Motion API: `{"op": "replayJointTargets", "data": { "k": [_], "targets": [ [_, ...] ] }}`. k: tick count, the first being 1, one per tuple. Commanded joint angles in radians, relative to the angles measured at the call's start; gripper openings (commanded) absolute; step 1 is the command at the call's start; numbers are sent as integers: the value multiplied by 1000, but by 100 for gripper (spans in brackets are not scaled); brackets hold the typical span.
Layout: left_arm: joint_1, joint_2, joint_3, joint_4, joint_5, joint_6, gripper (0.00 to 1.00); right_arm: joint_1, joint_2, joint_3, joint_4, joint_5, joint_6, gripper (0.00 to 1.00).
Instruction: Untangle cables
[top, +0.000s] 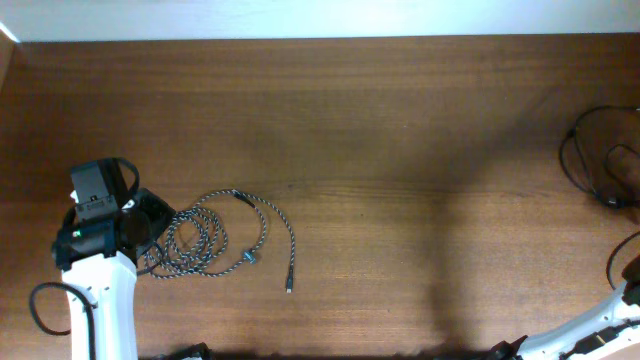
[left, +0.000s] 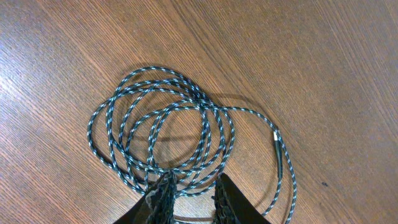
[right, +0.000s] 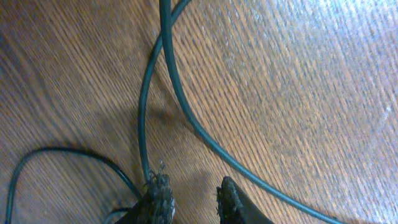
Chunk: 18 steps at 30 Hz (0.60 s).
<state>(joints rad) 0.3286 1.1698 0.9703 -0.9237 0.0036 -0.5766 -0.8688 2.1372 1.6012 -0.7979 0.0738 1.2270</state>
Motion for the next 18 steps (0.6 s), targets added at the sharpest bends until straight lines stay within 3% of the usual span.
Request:
{"op": "replayJointTargets", "data": {
  "k": [1, 6, 7, 8, 10, 13, 18],
  "targets": [
    [6, -3, -7, 2, 1, 1, 25, -2, 58, 3, 14, 35, 39, 27],
    [6, -3, -7, 2, 1, 1, 25, -2, 107, 3, 61, -11, 57, 27],
    [6, -3, -7, 2, 1, 0, 25, -4, 105, 4, 62, -118, 57, 29],
    [6, -3, -7, 2, 3, 1, 25, -15, 90, 8, 77, -274, 58, 17],
    [6, -3, -7, -7, 4, 1, 26, -22, 85, 42, 59, -334, 58, 16],
    [6, -3, -7, -9, 4, 1, 29, -23, 85, 78, 16, -320, 64, 23],
    [6, -3, -7, -10, 4, 1, 28, -43, 85, 93, 16, -229, 26, 25]
  ]
}}
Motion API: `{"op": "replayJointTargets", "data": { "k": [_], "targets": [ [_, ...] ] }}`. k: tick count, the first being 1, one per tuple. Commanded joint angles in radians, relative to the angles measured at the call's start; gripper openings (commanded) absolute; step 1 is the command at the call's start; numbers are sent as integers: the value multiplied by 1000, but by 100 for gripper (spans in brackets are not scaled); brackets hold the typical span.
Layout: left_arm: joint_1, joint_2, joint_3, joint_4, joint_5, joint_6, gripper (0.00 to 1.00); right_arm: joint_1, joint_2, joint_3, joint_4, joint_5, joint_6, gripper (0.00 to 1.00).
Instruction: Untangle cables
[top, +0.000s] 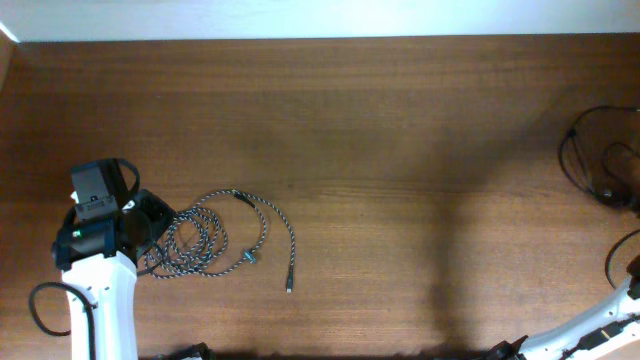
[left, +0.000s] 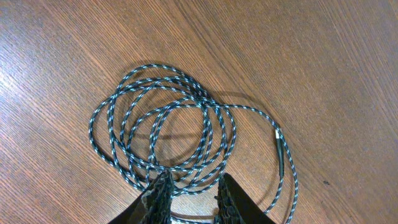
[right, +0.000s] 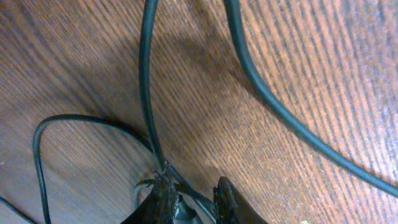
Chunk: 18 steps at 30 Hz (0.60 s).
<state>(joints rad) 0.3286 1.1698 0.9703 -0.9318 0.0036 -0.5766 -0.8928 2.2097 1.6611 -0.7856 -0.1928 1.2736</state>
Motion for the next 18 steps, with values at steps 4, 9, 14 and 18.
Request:
{"op": "replayJointTargets", "data": {
  "k": [4, 9, 14, 18],
  "targets": [
    [6, -3, -7, 3, 4, 0, 27, -17, 15, 33, 80, 153, -47, 53],
    [6, -3, -7, 3, 3, 0, 26, 24, 61, 33, 120, 175, -35, 40],
    [6, -3, -7, 3, 5, 0, 25, 24, 111, 32, 83, 224, 48, 15],
    [6, -3, -7, 3, 8, 0, 25, 22, 216, 32, 56, 193, 18, 4]
  ]
}}
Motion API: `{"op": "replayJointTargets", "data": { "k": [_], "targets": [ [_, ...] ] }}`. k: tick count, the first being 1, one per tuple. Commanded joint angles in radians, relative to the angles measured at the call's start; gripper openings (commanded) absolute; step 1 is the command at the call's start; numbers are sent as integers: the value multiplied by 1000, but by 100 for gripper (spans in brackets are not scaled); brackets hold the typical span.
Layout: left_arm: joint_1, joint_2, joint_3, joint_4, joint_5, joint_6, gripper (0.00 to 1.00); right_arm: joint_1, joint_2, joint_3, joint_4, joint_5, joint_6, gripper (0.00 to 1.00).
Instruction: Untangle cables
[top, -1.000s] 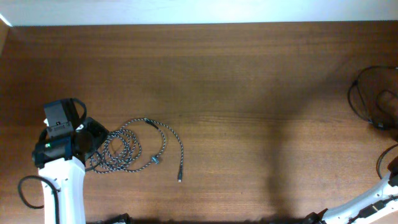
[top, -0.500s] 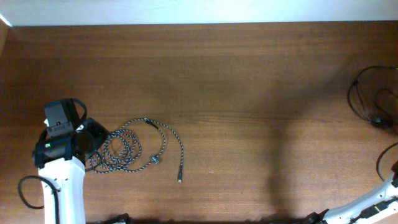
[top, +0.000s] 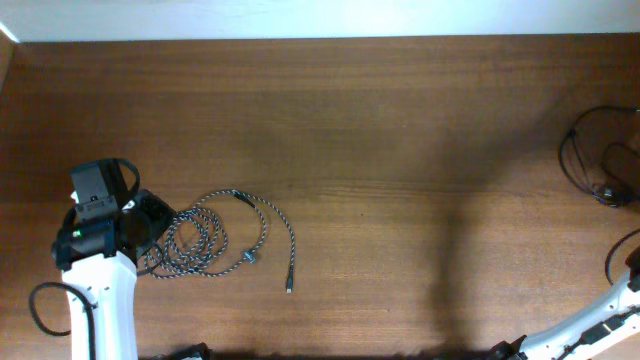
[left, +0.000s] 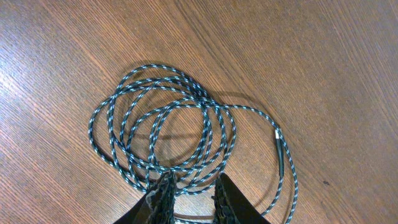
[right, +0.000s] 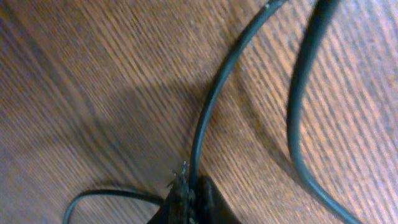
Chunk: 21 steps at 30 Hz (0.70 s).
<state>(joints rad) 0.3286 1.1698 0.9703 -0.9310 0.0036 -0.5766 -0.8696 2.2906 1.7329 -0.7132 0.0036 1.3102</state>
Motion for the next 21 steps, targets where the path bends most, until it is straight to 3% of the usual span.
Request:
{"op": "replayJointTargets", "data": {
  "k": [1, 4, 7, 9, 11, 16, 19, 20, 21],
  "targets": [
    [6, -3, -7, 2, 9, 0, 24, -2, 135, -39, -16, 8, -73, 4],
    [6, -3, -7, 2, 9, 0, 25, -40, 70, -38, -22, -34, -225, 4],
    [6, -3, -7, -3, 8, 1, 29, -156, -110, -38, -12, -156, -381, 4],
    [6, -3, -7, -6, 8, 1, 30, -248, -185, -38, -8, -200, -387, 4],
    [6, -3, -7, -6, 8, 1, 30, -344, -197, -38, 25, -423, -367, 4],
    [6, -3, -7, -6, 8, 1, 29, -389, -197, -38, 32, -327, -366, 4],
    [6, -3, -7, -15, 8, 1, 32, -392, -197, -38, -66, 82, -423, 6],
    [6, -3, -7, -14, 8, 1, 33, -392, -197, -38, -57, 82, -459, 19],
    [6, -3, -7, -12, 7, 1, 34, -392, -197, -38, -32, 3, -502, 57]
  ]
}}
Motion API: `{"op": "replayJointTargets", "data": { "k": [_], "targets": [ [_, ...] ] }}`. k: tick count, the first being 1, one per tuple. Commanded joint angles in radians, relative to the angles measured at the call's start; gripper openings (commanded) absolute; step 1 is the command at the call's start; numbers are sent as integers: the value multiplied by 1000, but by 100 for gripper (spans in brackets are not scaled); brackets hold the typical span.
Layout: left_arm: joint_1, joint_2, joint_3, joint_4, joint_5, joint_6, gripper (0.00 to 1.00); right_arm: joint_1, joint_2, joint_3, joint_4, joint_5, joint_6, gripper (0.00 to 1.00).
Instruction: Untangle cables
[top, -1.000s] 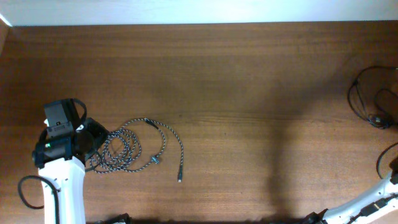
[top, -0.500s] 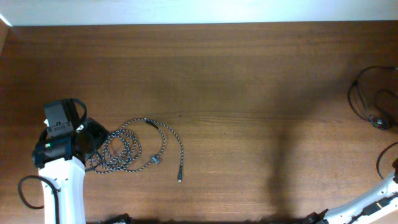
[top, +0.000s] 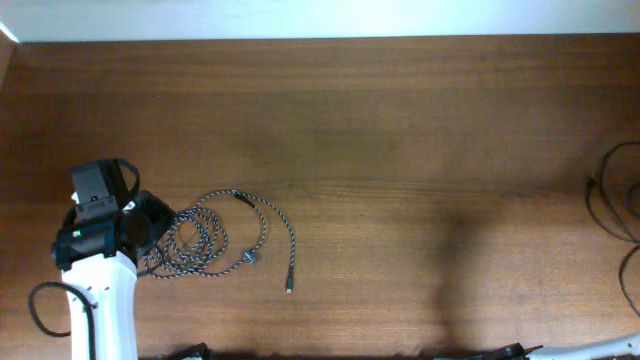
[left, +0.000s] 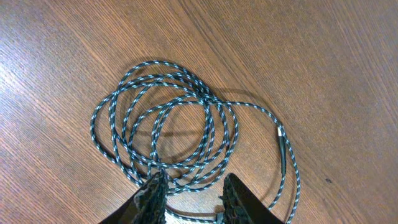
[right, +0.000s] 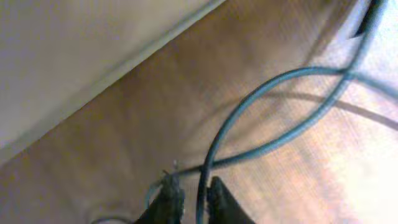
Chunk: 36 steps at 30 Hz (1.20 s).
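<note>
A braided black-and-teal cable (top: 205, 240) lies coiled on the wooden table, its plug end (top: 289, 288) trailing toward the front. My left gripper (left: 189, 185) hangs open low over the coil's near edge (left: 165, 124), with a few strands between its fingertips. A smooth dark cable (top: 600, 200) loops at the table's far right edge. My right gripper (right: 194, 190) is shut on this dark cable (right: 249, 106), which rises between the fingers and arcs away. In the overhead view the right gripper is out of frame.
The left arm (top: 95, 270) fills the table's left front corner, its own black lead (top: 45, 305) beside it. A pale wall (right: 74, 56) meets the table edge close behind the right gripper. The bare wooden tabletop (top: 400, 150) stretches between the two cables.
My right gripper, shut on the dark cable, has moved right, out of the overhead view, and the cable's loops have shifted toward the right edge. The left fingers stand slightly wider apart.
First my right gripper was open over the dark cable's loops at the far right. It then straddled a strand and was shut on it. Now the cable has shifted rightward with it. My left gripper stayed over the braided coil throughout.
</note>
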<state>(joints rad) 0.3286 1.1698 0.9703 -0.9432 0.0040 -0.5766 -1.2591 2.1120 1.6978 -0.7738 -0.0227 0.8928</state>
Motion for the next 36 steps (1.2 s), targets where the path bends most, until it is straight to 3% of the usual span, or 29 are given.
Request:
{"op": "replayJointTargets", "data": {
  "k": [1, 3, 6, 9, 10, 11, 12, 13, 17, 20, 23, 24, 27, 31, 32, 34, 36],
  "targets": [
    [6, -3, -7, -1, 7, 1, 34, -3, -19, -3, 67, -115, -160, 79],
    [6, -3, -7, -1, 7, 1, 35, 14, -21, -3, 128, -321, -274, 92],
    [6, -3, -7, -2, 7, 1, 36, 135, -26, -2, 141, -389, -544, 92],
    [6, -3, -7, -2, 7, 1, 38, 294, -26, -2, 90, -364, -576, 85],
    [6, -3, -7, -2, 7, 1, 16, 379, -25, -12, 55, -309, -614, 56],
    [6, -3, -7, -2, 7, 1, 0, 417, -24, -30, 56, -266, -621, 42],
    [6, -3, -7, -2, 7, 1, 0, 476, -23, -73, 68, -171, -595, 15],
    [6, -3, -7, -2, 7, 2, 0, 520, -23, -120, 67, -27, -477, 5],
    [6, -3, -7, 3, -8, 32, 0, 526, -23, -164, 25, 140, -447, 4],
    [6, -3, -7, 6, -8, 32, 0, 526, -23, -259, 25, 148, -447, 4],
    [6, -2, -7, 14, -11, 32, 0, 526, -23, -401, 142, 148, -439, 7],
    [6, 1, -7, 14, -12, 32, 0, 526, -22, -461, 236, 129, -439, 16],
    [6, 32, -7, 25, -11, 32, 3, 541, -22, -512, 418, -95, -439, 16],
    [6, 98, -6, 30, -11, 31, 0, 687, -12, -498, 621, 115, -441, 8],
    [6, 98, -6, 34, -11, 31, 0, 705, -18, -460, 585, 93, -451, 4],
    [6, 98, -6, 32, -10, 32, 0, 707, -79, -338, 374, 59, -451, 4],
    [6, 98, -6, 33, -10, 31, 0, 707, -206, -296, 267, 147, -486, 4]
  ]
}}
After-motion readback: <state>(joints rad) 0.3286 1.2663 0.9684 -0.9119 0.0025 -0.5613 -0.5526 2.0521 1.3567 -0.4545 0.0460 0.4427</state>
